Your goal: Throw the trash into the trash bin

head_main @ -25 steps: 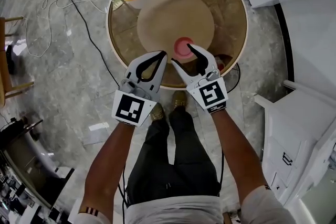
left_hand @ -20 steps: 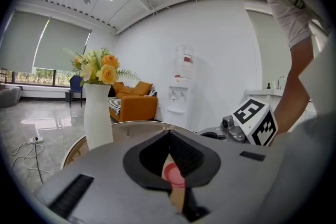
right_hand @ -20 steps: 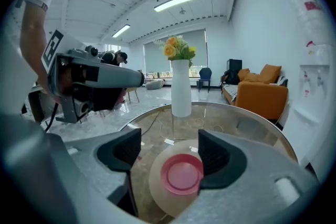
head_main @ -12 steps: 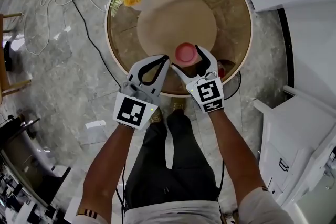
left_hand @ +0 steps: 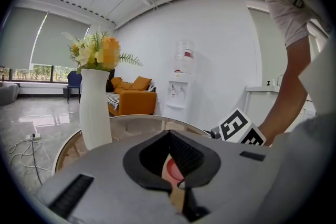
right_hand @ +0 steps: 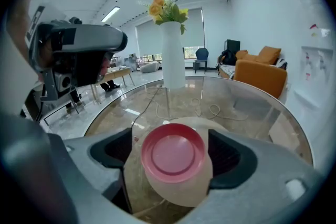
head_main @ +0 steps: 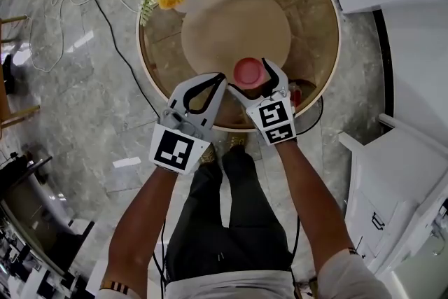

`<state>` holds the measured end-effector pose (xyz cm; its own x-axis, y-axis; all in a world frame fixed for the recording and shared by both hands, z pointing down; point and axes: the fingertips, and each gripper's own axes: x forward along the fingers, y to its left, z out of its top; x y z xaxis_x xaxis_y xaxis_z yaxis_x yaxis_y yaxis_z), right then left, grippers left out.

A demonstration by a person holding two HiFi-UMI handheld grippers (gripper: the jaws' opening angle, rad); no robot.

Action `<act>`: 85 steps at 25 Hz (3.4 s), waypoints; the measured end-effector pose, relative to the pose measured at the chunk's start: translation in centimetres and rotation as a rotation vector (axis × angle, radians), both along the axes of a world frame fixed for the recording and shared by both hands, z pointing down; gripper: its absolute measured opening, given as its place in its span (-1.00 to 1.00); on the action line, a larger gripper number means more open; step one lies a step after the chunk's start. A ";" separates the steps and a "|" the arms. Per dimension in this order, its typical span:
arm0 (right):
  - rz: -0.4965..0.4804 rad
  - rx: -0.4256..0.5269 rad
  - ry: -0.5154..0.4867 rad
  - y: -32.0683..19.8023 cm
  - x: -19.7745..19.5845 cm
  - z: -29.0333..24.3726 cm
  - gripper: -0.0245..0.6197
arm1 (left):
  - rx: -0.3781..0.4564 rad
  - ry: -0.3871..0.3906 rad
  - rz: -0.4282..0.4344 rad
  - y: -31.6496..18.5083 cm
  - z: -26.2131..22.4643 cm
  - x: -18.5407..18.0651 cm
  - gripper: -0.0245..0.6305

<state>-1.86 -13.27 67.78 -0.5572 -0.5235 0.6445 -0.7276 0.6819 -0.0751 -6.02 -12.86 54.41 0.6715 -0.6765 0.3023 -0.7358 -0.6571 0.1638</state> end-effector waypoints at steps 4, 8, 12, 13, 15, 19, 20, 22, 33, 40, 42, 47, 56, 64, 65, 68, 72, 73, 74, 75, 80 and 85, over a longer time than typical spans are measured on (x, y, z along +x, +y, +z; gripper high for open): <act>-0.006 -0.014 0.019 -0.2 0.0 0.8 0.43 | -0.010 0.006 -0.009 -0.1 0.3 -0.2 -0.93; -0.014 -0.028 0.042 -0.2 0.0 1.5 0.43 | -0.015 0.010 -0.013 -0.1 0.5 -0.4 -0.93; -0.022 -0.025 0.086 -0.1 0.0 1.8 0.43 | -0.016 0.013 -0.014 0.1 0.4 -0.3 -0.93; -0.024 -0.027 0.097 0.0 0.0 1.9 0.43 | -0.017 0.014 -0.015 0.1 0.4 -0.3 -0.93; -0.023 -0.031 0.110 0.0 0.0 2.0 0.41 | -0.019 0.018 -0.016 0.1 0.4 -0.3 -0.93; -0.023 -0.028 0.096 0.0 -0.4 1.9 0.34 | -0.021 0.018 -0.010 0.3 0.4 -0.3 -0.93; -0.019 -0.027 0.096 0.0 -0.3 1.8 0.33 | -0.023 0.019 -0.008 0.3 0.4 -0.2 -0.93; -0.012 -0.019 0.092 -0.1 -0.2 1.6 0.32 | -0.025 0.018 -0.005 0.5 0.5 -0.2 -0.93; 0.036 0.040 0.050 0.6 -0.1 -1.7 0.32 | -0.010 0.027 0.021 1.1 -0.7 0.3 -0.93; 0.096 0.101 0.037 1.9 1.0 -4.8 0.32 | 0.022 0.039 0.078 2.0 -2.3 1.5 -0.93; 0.123 0.119 0.030 2.5 1.6 -5.8 0.32 | 0.032 0.048 0.100 2.4 -2.9 2.1 -0.93; 0.195 0.154 0.024 4.7 3.8 -8.1 0.32 | 0.056 0.067 0.169 3.6 -4.6 4.5 -0.93; 0.403 0.196 0.033 9.0 11.4 -11.1 0.32 | 0.075 0.112 0.314 6.5 -6.9 10.7 -0.93; 0.550 0.176 0.088 13.3 20.2 -10.7 0.32 | 0.058 0.122 0.409 9.2 -6.6 16.5 -0.93; 0.560 0.174 0.091 13.7 21.1 -10.7 0.32 | 0.056 0.121 0.417 9.5 -6.5 17.2 -0.93; 0.580 0.165 0.100 14.5 23.2 -10.3 0.32 | 0.051 0.118 0.438 10.1 -6.5 19.0 -0.93; 0.592 0.140 0.097 14.9 25.3 -9.0 0.32 | 0.052 0.123 0.430 9.9 -6.3 21.1 -0.93; 0.590 0.133 0.094 14.9 25.7 -8.6 0.32 | 0.049 0.118 0.427 9.9 -6.2 21.6 -0.93; 0.587 0.124 0.091 14.9 26.0 -8.2 0.32 | 0.047 0.113 0.427 9.9 -6.1 22.0 -0.93; 0.582 0.114 0.088 14.8 26.3 -7.8 0.32 | 0.047 0.110 0.428 9.9 -6.0 22.3 -0.93; 0.559 0.059 0.103 14.2 27.7 -5.7 0.34 | 0.037 0.104 0.404 8.9 -5.5 23.3 -0.93; 0.539 0.030 0.109 13.1 29.1 -4.3 0.37 | 0.023 0.099 0.374 7.8 -4.6 23.6 -0.93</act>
